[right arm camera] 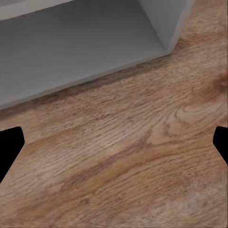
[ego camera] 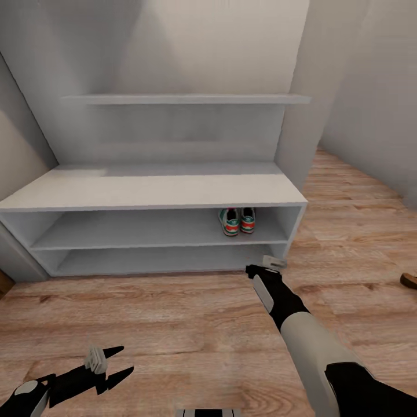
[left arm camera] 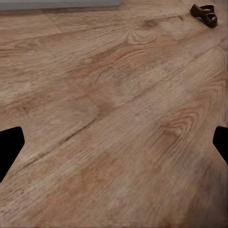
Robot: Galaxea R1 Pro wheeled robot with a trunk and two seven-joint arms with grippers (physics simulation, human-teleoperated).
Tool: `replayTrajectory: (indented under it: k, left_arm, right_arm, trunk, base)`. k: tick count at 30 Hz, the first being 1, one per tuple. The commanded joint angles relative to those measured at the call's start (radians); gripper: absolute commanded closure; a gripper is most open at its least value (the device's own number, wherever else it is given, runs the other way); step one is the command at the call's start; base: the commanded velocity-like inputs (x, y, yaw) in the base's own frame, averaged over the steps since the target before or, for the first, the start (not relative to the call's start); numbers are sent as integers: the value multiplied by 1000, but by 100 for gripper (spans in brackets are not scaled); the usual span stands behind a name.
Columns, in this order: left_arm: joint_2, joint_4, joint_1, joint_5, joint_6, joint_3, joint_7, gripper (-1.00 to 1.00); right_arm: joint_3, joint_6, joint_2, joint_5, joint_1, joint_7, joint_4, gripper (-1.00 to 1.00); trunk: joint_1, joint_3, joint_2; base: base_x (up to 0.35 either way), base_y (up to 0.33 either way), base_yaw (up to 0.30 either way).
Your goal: Pick up the two gym shoes and the two sandals from the corridor floor and place them onto the hallstand (shoe rack) in the corridor, making sure they are on the rack and not on the floor. Arrange them so the two gym shoes are next to each other and the two sandals are next to each other.
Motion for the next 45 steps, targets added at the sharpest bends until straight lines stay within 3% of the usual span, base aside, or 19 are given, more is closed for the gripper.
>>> replayTrajectory:
  k: [1, 7, 11, 17, 20, 24, 27, 28, 29, 30, 33, 34, 35, 37, 41, 42, 45]
  left_arm:
    - [1, 0, -1, -9, -5, 10, -4, -100]
    - [6, 0, -1, -8, -7, 13, -3, -100]
    - [8, 0, -1, -6, -9, 13, -2, -100]
    - [5, 1, -1, 0, -11, 15, 49, -100]
    - [3, 3, -1, 3, -12, 16, 100, -100]
    - [1, 12, 0, 29, -13, 17, 208, -100]
    - [-1, 27, 1, 81, -14, 17, 320, -100]
    - [-2, 39, 1, 111, -14, 17, 384, -100]
    - [-2, 43, 1, 120, -14, 17, 406, -100]
    - [-3, 48, 1, 138, -14, 17, 448, -100]
    - [-4, 55, 1, 167, -14, 17, 533, -100]
    - [-6, 58, 1, 176, -14, 17, 574, -100]
    - [-12, 60, 1, 185, -14, 17, 635, -100]
    - [-19, 61, 1, 189, -15, 17, 692, -100]
    - [-38, 63, 1, 191, -15, 16, 777, -100]
    - [-71, 61, 1, 186, -15, 13, 902, -100]
    - [-77, 60, 1, 185, -15, 11, 948, -100]
  right_arm:
    - [1, 3, 3, -5, 0, 2, -1, -100]
    - [1, -8, 5, 0, 12, 18, 1, -100]
    - [4, -79, 1, 11, 78, 21, 22, -100]
    - [55, -206, -7, 111, 193, 27, 79, -100]
    - [60, -277, -23, 130, 238, 57, 101, -100]
    - [63, -413, -65, 141, 297, 158, 135, -100]
    - [64, -520, -125, 140, 338, 265, 183, -100]
    - [63, -576, -166, 137, 355, 322, 223, -100]
    - [62, -595, -181, 135, 359, 341, 238, -100]
    - [61, -634, -209, 131, 364, 380, 270, -100]
    - [57, -707, -261, 109, 370, 451, 333, -100]
    - [53, -734, -287, 87, 372, 483, 366, -100]
    - [44, -760, -324, 39, 373, 525, 413, -100]
    - [36, -773, -350, -19, 373, 561, 447, -100]
    - [31, -782, -373, -102, 375, 614, 481, -100]
    - [29, -787, -381, -144, 378, 653, 508, -100]
    - [29, -789, -382, -150, 380, 657, 512, -100]
  trunk:
    - [-1, -1, 0]
    - [-1, -3, 0]
    - [-1, -3, 0]
    - [-1, -3, 0]
    - [-1, -3, 0]
    - [-1, -3, 0]
    - [-1, -3, 0]
    - [-1, -3, 0]
    - [-1, -3, 0]
    - [-1, -3, 0]
    - [-1, -3, 0]
    - [-1, -3, 0]
    - [-1, -3, 0]
    - [-1, -3, 0]
    - [-1, -3, 0]
    - [-1, -3, 0]
    - [-1, -3, 0]
  base:
    - [-335, 68, -245]
    - [-335, 72, -262]
    - [-236, 52, -275]
    - [-40, 9, -86]
    - [-7, 2, -15]
    - [-2, 0, -5]
    - [0, 0, -1]
    - [0, 0, 0]
    - [0, 0, 0]
    - [0, 0, 0]
    - [0, 0, 0]
    - [0, 0, 0]
    - [0, 0, 0]
    - [0, 0, 0]
    - [0, 0, 0]
    - [0, 0, 0]
    - [0, 0, 0]
